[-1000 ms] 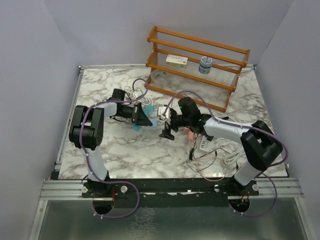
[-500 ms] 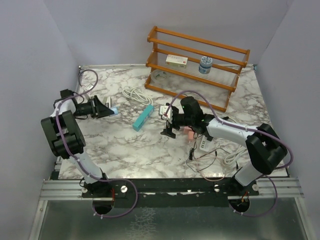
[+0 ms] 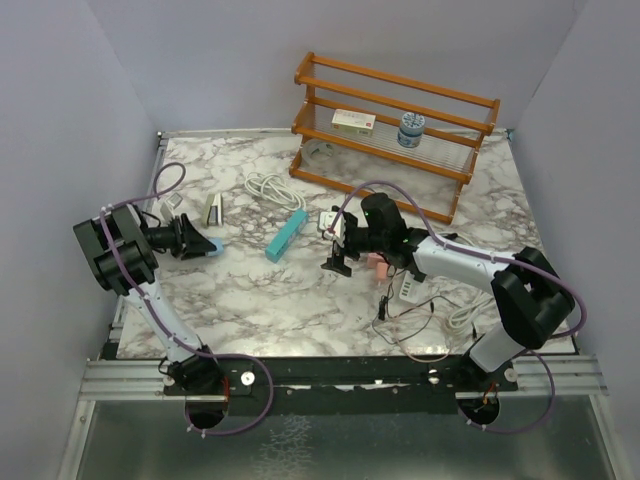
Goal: Pull the plug off the socket
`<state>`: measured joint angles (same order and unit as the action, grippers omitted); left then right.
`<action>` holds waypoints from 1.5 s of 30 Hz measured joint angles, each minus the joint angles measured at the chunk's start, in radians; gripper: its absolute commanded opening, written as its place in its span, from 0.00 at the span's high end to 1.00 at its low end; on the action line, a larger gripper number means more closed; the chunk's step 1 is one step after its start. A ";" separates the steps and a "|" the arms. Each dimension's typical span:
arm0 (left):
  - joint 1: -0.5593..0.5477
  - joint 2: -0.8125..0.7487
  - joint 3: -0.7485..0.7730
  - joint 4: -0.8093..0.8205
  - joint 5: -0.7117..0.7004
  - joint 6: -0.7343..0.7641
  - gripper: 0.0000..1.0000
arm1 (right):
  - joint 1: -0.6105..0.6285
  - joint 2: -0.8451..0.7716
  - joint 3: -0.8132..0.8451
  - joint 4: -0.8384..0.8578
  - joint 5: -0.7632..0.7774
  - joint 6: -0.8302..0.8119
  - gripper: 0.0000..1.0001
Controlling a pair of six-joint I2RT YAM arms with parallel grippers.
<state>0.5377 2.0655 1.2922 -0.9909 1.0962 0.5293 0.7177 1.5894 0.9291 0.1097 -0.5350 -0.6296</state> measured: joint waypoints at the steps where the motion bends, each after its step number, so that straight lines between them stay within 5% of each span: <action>1: 0.000 0.012 0.004 0.002 -0.005 -0.001 0.95 | 0.000 0.000 0.000 0.000 0.000 0.000 0.00; 17: -0.003 0.055 0.048 0.024 -0.077 -0.081 0.46 | 0.000 0.001 -0.001 0.000 0.019 -0.008 0.00; 24: -0.010 0.009 0.064 0.008 -0.123 -0.131 0.06 | 0.000 0.001 -0.006 0.000 0.027 -0.015 0.00; 38: -0.010 -0.124 0.074 0.066 -0.365 -0.117 0.01 | 0.000 -0.002 -0.007 0.000 0.049 -0.014 0.00; 45: -0.030 -0.335 0.007 0.178 -0.432 -0.105 0.01 | 0.000 -0.029 -0.006 0.000 0.085 0.027 0.00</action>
<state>0.5076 1.7309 1.2991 -0.8127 0.6643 0.4240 0.7177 1.5600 0.9226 0.1097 -0.4500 -0.6029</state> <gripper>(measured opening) 0.989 0.998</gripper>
